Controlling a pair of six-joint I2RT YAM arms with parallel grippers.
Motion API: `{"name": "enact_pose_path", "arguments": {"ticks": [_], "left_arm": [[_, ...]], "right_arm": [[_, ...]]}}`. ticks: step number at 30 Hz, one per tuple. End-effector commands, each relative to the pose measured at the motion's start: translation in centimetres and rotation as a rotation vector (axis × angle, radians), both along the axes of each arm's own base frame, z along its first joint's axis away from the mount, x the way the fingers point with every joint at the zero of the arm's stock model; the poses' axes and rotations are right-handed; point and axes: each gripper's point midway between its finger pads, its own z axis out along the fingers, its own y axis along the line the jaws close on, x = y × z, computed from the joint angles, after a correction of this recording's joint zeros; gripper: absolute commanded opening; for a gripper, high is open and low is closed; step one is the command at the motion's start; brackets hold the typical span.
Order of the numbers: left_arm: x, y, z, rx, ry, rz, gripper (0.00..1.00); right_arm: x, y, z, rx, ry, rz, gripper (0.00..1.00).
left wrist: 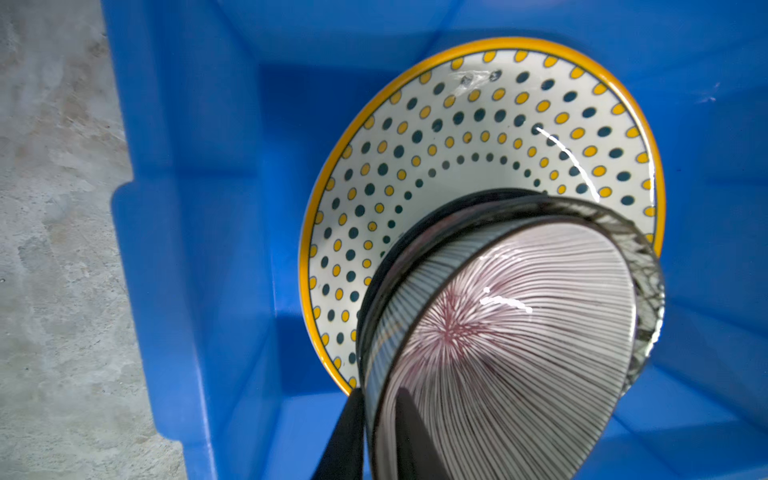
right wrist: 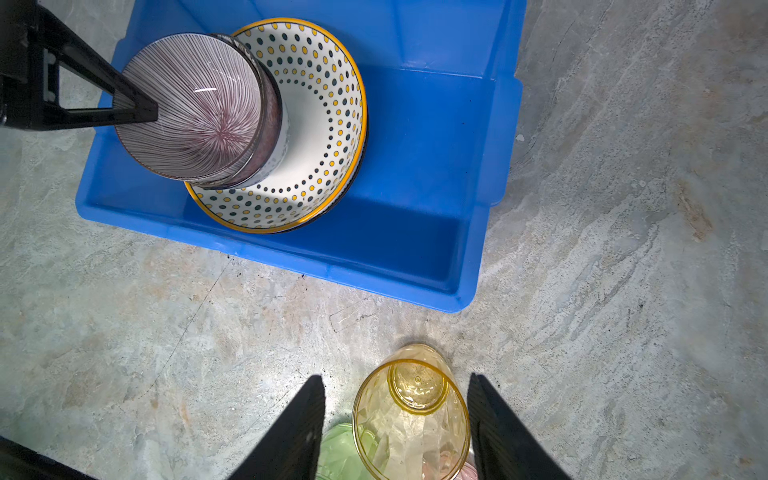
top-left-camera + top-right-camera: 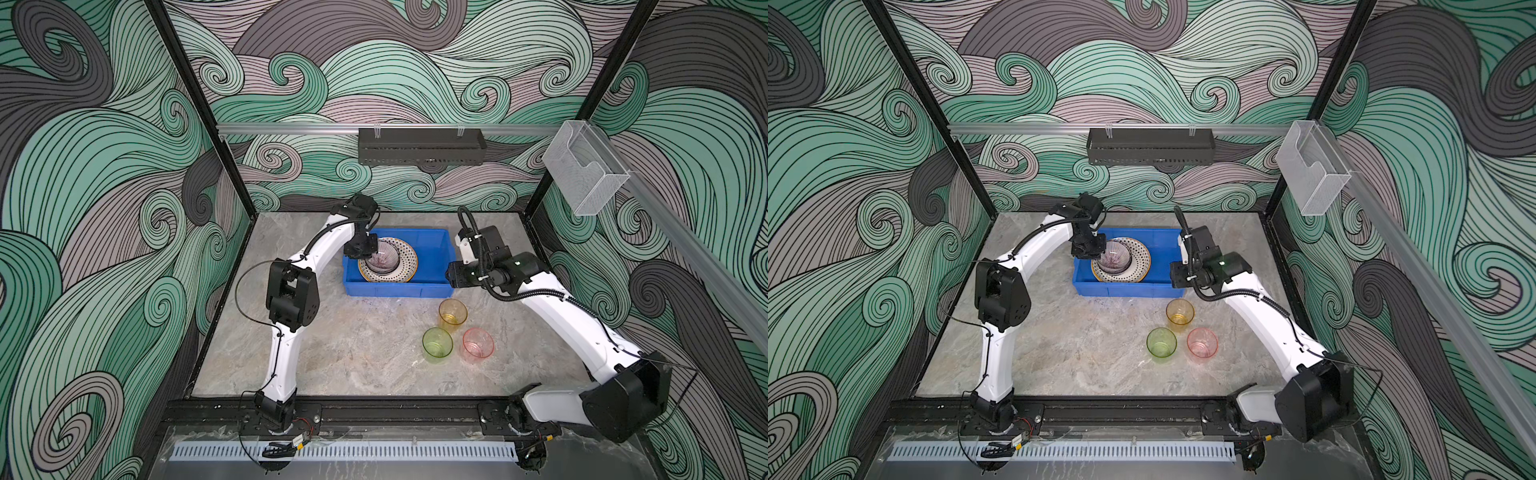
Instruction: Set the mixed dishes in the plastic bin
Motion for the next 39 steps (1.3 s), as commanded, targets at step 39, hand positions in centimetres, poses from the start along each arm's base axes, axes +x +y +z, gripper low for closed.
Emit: {"name": "enact_pose_path", "arguments": {"ticks": [39], "left_arm": [[-1.6, 1.0, -0.2, -0.015, 0.028, 0.06, 0.09]], "right_arm": [[-0.8, -0.2, -0.6, -0.008, 0.024, -0.001, 0.56]]}}
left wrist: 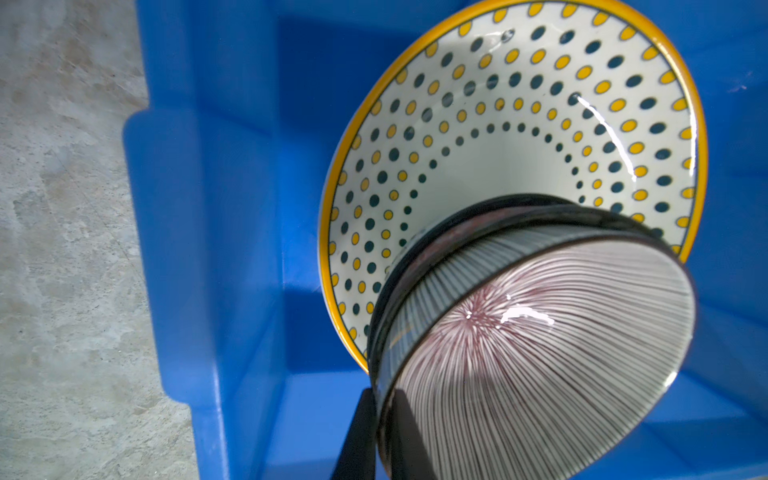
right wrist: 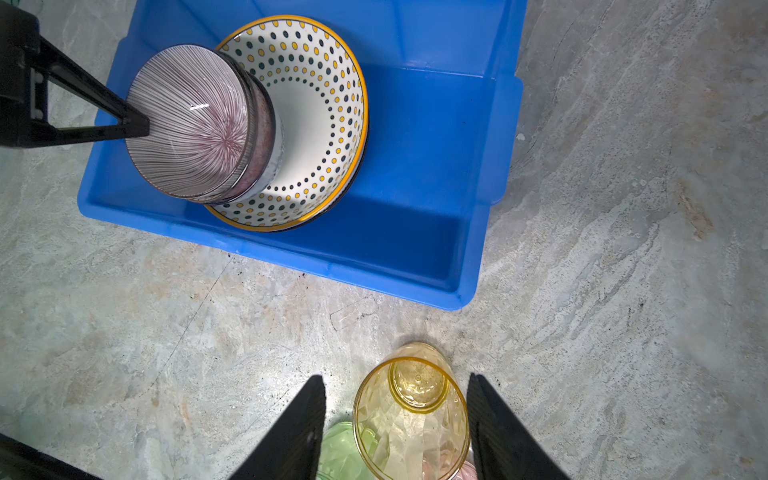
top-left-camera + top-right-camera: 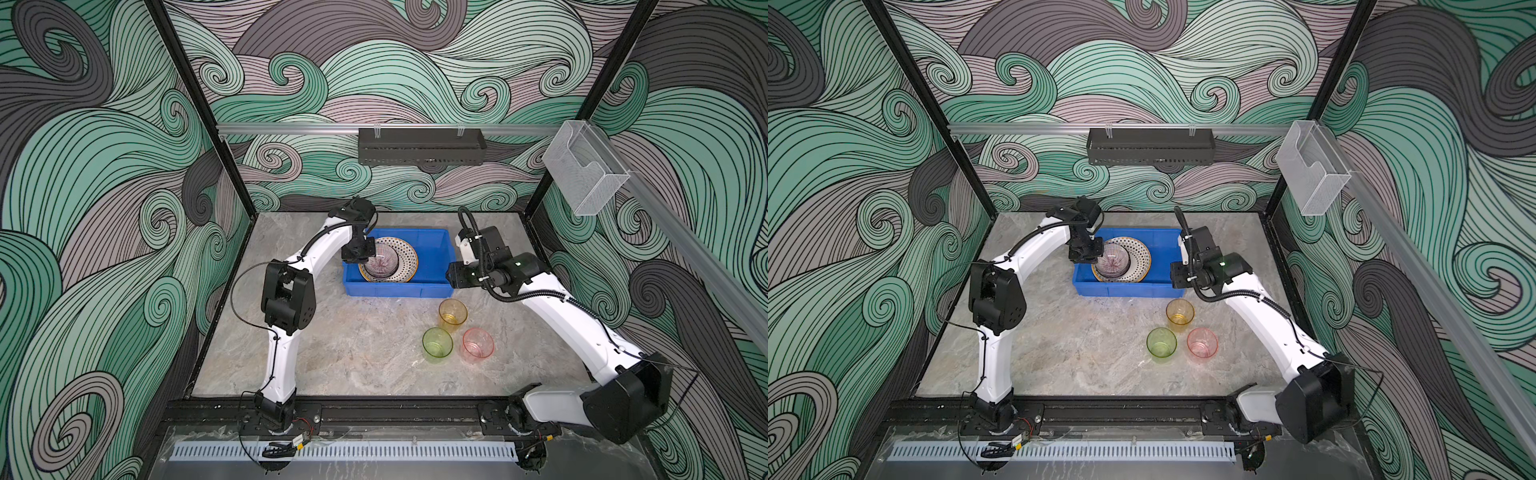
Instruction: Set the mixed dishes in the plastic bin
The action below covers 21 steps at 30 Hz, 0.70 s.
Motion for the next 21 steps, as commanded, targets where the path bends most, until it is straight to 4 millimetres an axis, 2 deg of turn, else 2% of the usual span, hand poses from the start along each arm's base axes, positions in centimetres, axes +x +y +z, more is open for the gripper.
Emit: {"name": "enact_pose_path", "arguments": {"ticks": [1, 9, 14, 21], "left_arm": [[-0.1, 0.4, 0.5, -0.016, -0.002, 0.027, 0.09], [0.9, -0.3, 0.8, -0.054, -0.037, 0.053, 0.09], [0.9, -0.5, 0.9, -0.061, -0.033, 0.05, 0.14], [0.7, -0.1, 3.5, -0.06, -0.076, 0.027, 0.19]], "right_arm": [[-0.7, -0.3, -0.5, -0.009, 0.021, -0.004, 0.56], [-0.8, -0.4, -0.5, -0.014, 0.022, -0.005, 0.56], [-1.1, -0.6, -0.6, -0.022, 0.023, -0.005, 0.56], [-1.7, -1.2, -1.1, -0.051, 0.04, -0.001, 0.56]]}}
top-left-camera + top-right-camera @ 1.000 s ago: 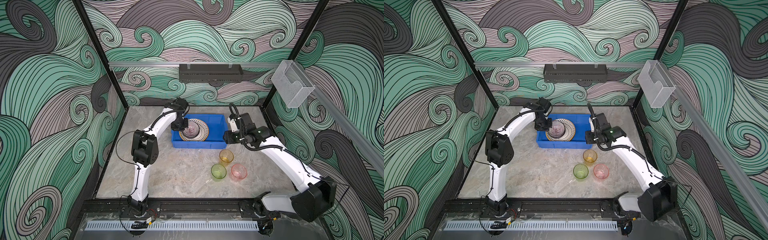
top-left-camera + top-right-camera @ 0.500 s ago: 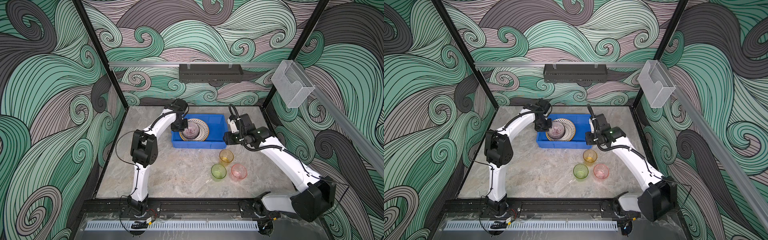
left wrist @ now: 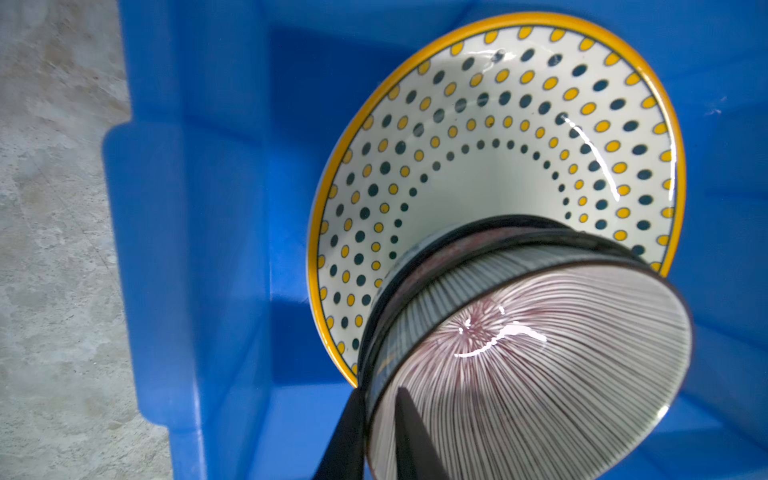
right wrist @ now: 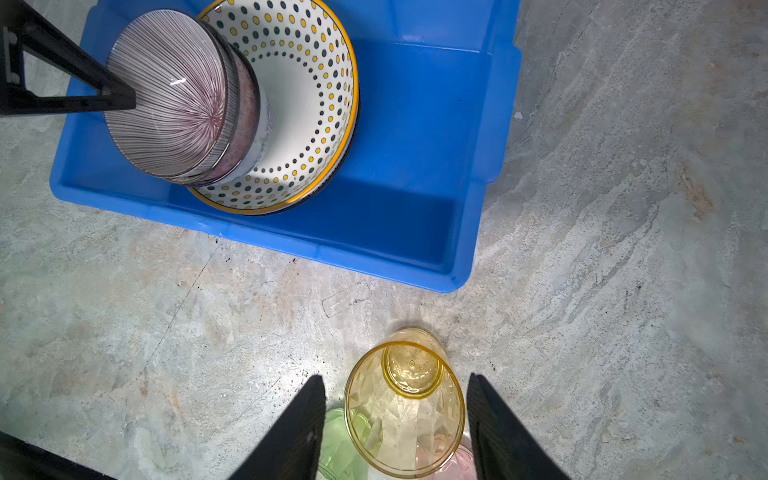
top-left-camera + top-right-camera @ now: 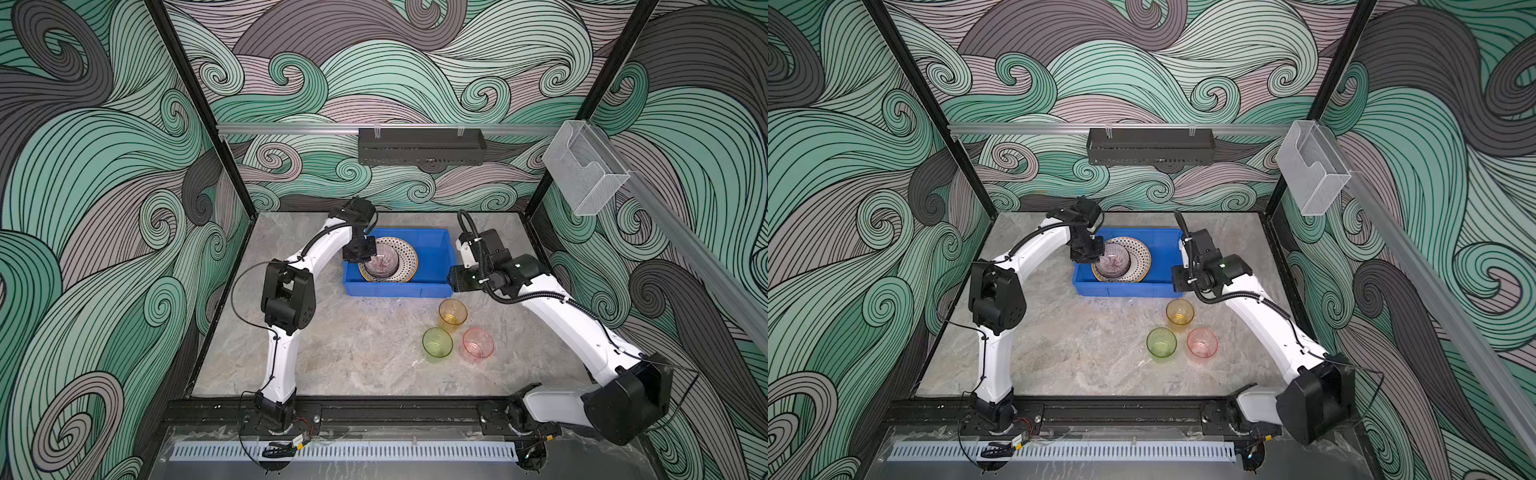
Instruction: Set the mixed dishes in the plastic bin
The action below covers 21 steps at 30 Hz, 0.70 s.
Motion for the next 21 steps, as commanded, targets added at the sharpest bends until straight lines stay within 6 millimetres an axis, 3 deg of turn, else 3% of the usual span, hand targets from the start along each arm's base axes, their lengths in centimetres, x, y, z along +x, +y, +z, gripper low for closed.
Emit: {"name": "enact_pose_path", "arguments": {"ticks": [1, 7, 21], "left_arm": [[0.1, 0.3, 4.0, -0.025, -0.073, -0.009, 0.19], [-0.7, 0.9, 6.5, -0.022, -0.118, -0.017, 0.21], [-2.7, 2.6, 9.4, -0.007, -0.187, -0.001, 0.21]], "right_arm": [[-1.1, -0.8, -0.3, -0.03, 0.015, 0.002, 0.56], [-2.4, -1.3, -0.8, -0.047, 0.043, 0.008, 0.56], [-5.3, -3.2, -4.2, -0.106, 0.144, -0.026, 0.53]]}}
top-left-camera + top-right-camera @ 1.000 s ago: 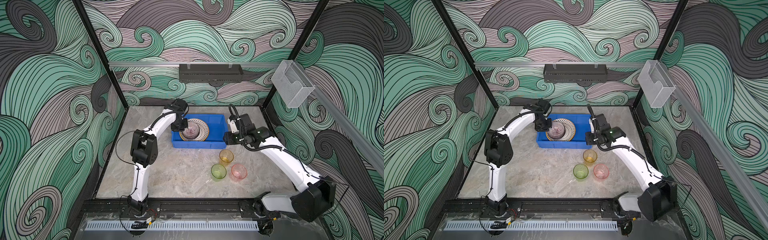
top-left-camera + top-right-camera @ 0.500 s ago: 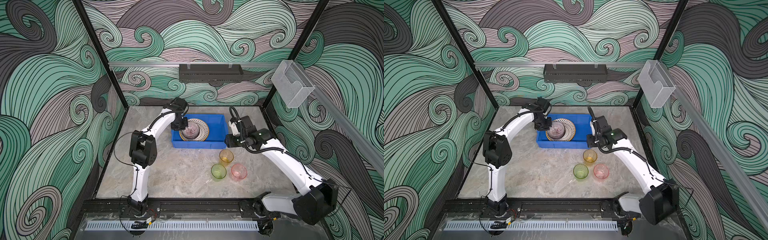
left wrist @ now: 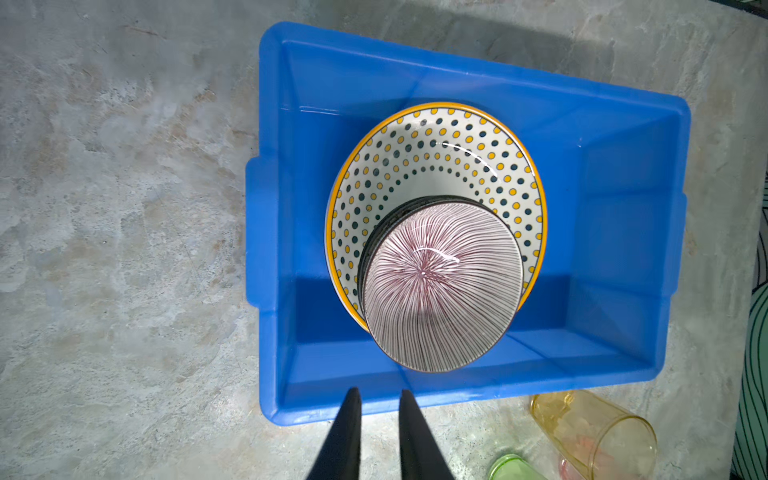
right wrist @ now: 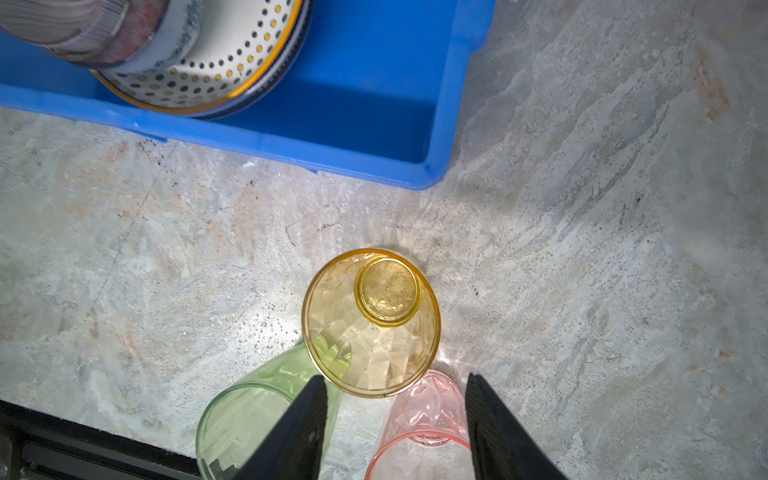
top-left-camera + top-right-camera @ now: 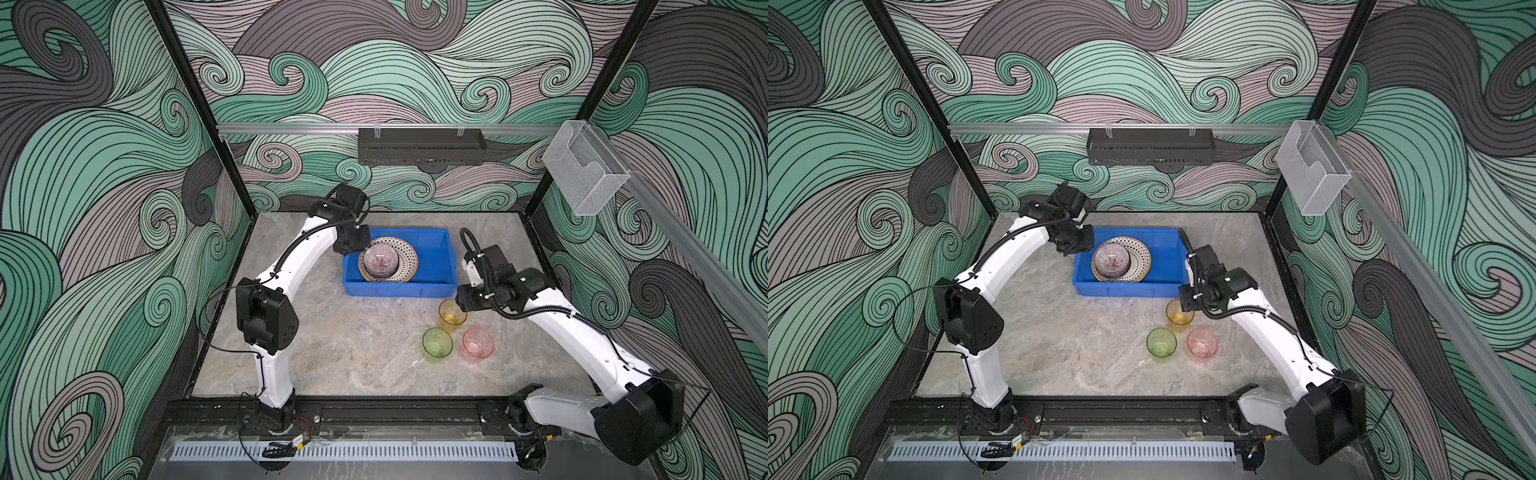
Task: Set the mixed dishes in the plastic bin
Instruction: 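Open the left gripper and raise it while the right lowers toward the yellow cup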
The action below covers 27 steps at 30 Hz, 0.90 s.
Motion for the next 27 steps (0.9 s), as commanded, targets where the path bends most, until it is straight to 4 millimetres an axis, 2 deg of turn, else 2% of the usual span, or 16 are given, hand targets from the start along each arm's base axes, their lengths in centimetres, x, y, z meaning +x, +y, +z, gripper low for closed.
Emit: {"name": "enact_pose_path", "arguments": {"ticks": [1, 9, 15, 27], "left_arm": [[-0.7, 1.0, 0.9, 0.016, -0.017, 0.013, 0.21], [-1.1, 1.2, 0.6, 0.02, -0.01, 0.019, 0.21], [-1.3, 1.5, 0.3, 0.035, -0.002, 0.025, 0.21], [-1.5, 1.9, 0.0, 0.049, 0.005, 0.033, 0.21]], "right_arm": [[-0.6, -0.9, -0.8, -0.045, 0.02, -0.023, 0.51], [-0.2, -0.9, -3.3, -0.085, 0.086, -0.017, 0.46], [0.5, -0.3, -4.5, -0.07, 0.097, -0.018, 0.43], [0.6, -0.6, -6.9, -0.091, 0.165, -0.03, 0.35]]}}
